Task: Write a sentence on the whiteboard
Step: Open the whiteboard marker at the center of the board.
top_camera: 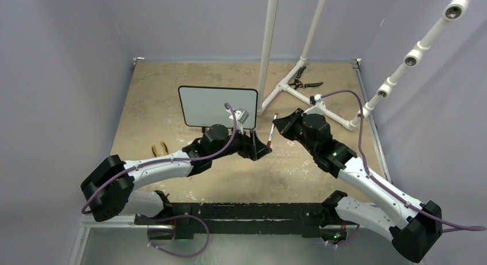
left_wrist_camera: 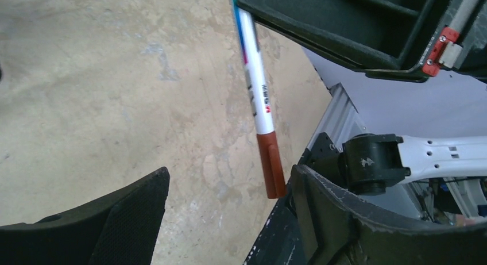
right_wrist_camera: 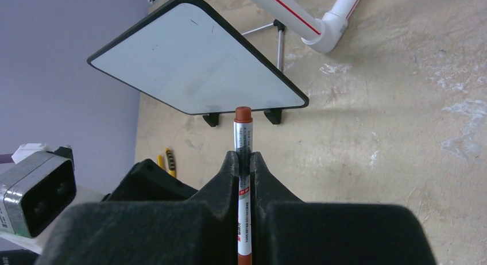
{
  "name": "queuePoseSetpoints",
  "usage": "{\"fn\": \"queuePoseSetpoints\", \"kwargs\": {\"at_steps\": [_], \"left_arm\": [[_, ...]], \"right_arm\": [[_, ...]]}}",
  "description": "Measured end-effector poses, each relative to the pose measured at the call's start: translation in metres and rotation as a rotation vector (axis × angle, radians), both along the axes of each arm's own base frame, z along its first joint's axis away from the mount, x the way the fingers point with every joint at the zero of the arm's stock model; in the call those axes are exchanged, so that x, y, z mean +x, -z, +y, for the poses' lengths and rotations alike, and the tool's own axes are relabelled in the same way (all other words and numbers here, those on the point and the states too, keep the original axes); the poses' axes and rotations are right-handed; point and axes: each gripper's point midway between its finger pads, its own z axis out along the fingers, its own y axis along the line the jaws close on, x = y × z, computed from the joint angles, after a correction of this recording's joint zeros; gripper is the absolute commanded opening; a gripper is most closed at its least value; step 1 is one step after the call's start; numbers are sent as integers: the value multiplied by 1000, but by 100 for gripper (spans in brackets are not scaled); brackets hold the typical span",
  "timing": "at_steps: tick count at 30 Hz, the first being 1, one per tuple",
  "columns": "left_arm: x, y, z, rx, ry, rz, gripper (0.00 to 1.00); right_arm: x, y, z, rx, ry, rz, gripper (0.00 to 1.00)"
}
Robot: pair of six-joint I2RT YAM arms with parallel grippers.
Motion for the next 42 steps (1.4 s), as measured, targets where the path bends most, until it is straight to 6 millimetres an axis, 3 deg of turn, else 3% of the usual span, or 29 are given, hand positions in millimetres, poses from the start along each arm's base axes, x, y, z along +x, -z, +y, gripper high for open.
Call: {"fn": "queuePoseSetpoints", "kwargs": {"at_steps": [8, 13, 15, 16, 20, 23, 29, 33, 39, 42], "left_arm": [[-11, -1, -16, -50, 68, 32, 40], [-15, -2, -22, -68, 98, 48, 0], [-14, -3, -22, -70, 95, 51, 0], [-13, -2, -21, -68, 91, 54, 0], [-13, 0, -21, -53, 102, 48, 0], [-16, -1, -21, -11, 144, 26, 0], [-8, -13, 6, 82, 250, -42, 0], [-4, -5, 28, 192, 307, -59, 0], [-32, 15, 48, 332, 502, -92, 0], [-47, 15, 54, 331, 583, -113, 0]], "right_arm": [[0, -3, 3, 12, -10, -10, 0], [1, -8, 6, 29, -25, -25, 0], [1, -10, 7, 33, -26, -31, 0], [2, -11, 7, 34, -27, -37, 5], [0, -11, 9, 33, -40, -37, 57], [-5, -7, 12, 0, -89, -35, 77], [-17, -3, 9, -119, -204, -59, 85], [-24, -12, 14, -150, -338, -114, 88], [-49, -15, 31, -161, -604, -179, 88], [-63, -11, 40, -159, -725, -193, 81]]}}
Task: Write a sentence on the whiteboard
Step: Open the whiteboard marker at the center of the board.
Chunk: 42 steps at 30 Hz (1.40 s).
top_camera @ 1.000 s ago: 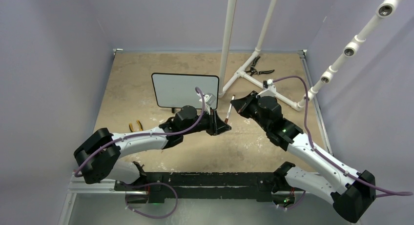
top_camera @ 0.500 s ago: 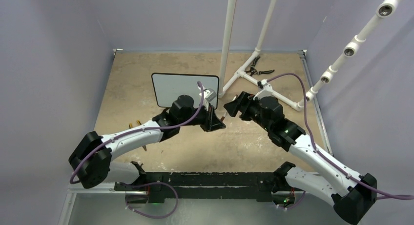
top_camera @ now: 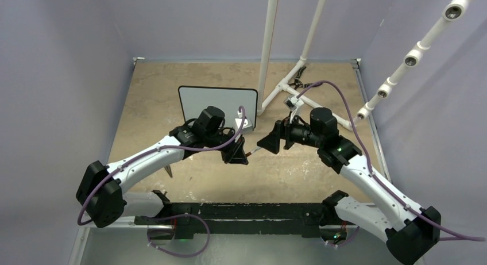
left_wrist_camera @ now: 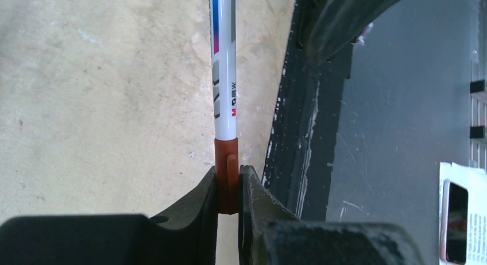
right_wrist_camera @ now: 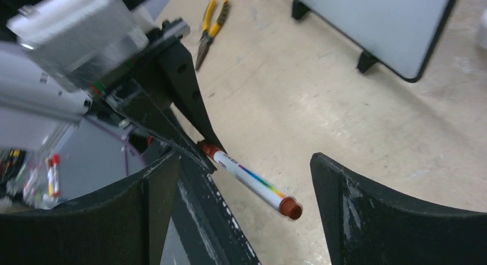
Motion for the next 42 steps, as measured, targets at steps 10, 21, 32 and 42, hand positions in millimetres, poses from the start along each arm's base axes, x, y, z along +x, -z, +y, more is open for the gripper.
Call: {"fn": "queuePoseSetpoints", "kwargs": {"at_steps": [10, 21, 32, 42], "left_arm": [[-23, -16, 2, -70, 137, -14, 0], [-31, -19, 2, -91, 175, 6, 0], [-35, -21, 1, -104, 198, 8, 0], [-39, -31, 3, -151, 191, -61, 0]], "right_arm": [[-33, 18, 19, 3, -282, 59, 44], [-54, 9, 25, 57, -416, 60, 24], [-61, 4, 26, 80, -464, 54, 0], [-65, -5, 23, 93, -469, 19, 0]]}}
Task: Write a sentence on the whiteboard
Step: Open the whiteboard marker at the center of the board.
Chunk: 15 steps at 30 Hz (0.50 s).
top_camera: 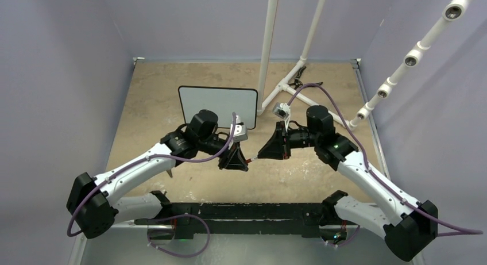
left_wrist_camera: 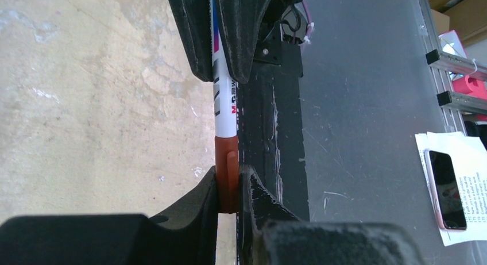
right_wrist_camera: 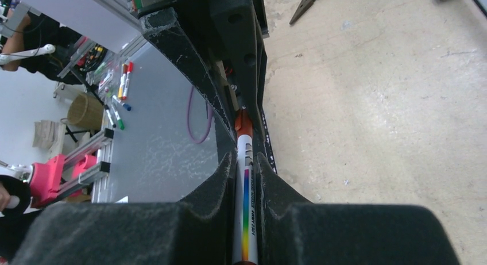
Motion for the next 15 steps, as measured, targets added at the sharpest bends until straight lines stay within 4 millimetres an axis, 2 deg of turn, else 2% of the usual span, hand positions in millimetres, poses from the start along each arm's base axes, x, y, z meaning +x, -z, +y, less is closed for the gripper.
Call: {"fn": "queuePoseSetpoints", "kwargs": {"at_steps": [15], "left_arm": [[0, -41, -11, -164, 31, -130, 0]], "right_arm": [[-7, -46, -14, -33, 33, -140, 0]]}}
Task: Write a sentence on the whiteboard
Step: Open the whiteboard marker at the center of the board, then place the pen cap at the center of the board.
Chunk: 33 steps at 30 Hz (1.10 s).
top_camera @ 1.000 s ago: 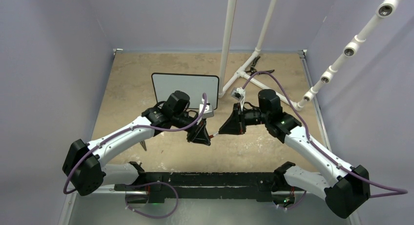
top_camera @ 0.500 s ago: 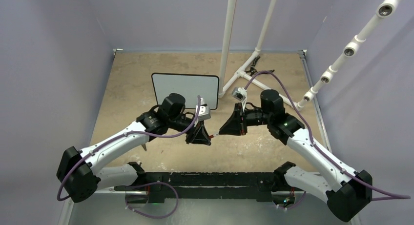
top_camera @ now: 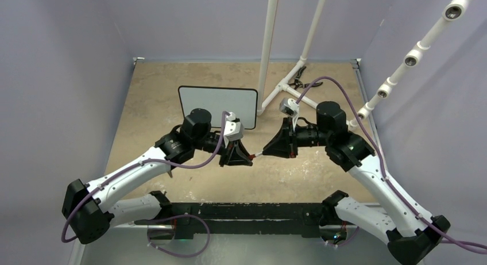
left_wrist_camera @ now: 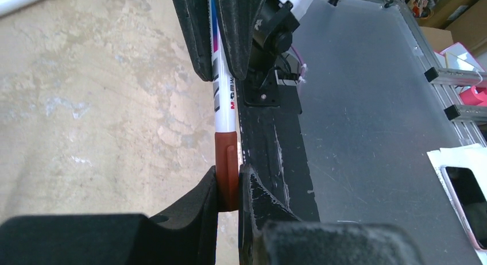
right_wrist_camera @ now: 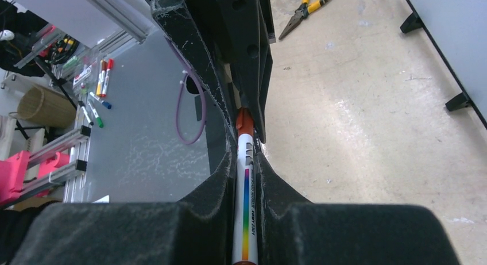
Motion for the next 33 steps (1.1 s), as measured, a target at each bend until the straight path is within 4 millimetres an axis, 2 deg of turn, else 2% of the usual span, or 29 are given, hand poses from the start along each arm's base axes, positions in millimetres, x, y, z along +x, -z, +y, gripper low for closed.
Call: {"fn": "queuePoseSetpoints", "kwargs": {"at_steps": [3, 11, 17, 21, 26, 30, 33], "left_arm": [[-2, -6, 0, -19, 10, -16, 0], [-12, 20, 17, 75, -9, 82, 0], [-2, 25, 20, 110, -87, 75, 0], [23, 36, 22, 153, -269, 101, 0], [47, 64, 20, 188, -509, 172, 0], [52, 83, -9, 201, -593, 196, 0], [63, 105, -29, 208, -656, 214, 0]], "right_arm": [[-3, -9, -3, 2, -3, -21, 0], [-17, -49, -15, 50, 7, -114, 0], [-12, -47, -16, 35, 38, -110, 0], [10, -42, -19, 5, 160, -104, 0], [64, -34, -37, -32, 486, -109, 0], [102, -15, -63, -81, 756, -83, 0], [120, -8, -83, -88, 926, -71, 0]]}}
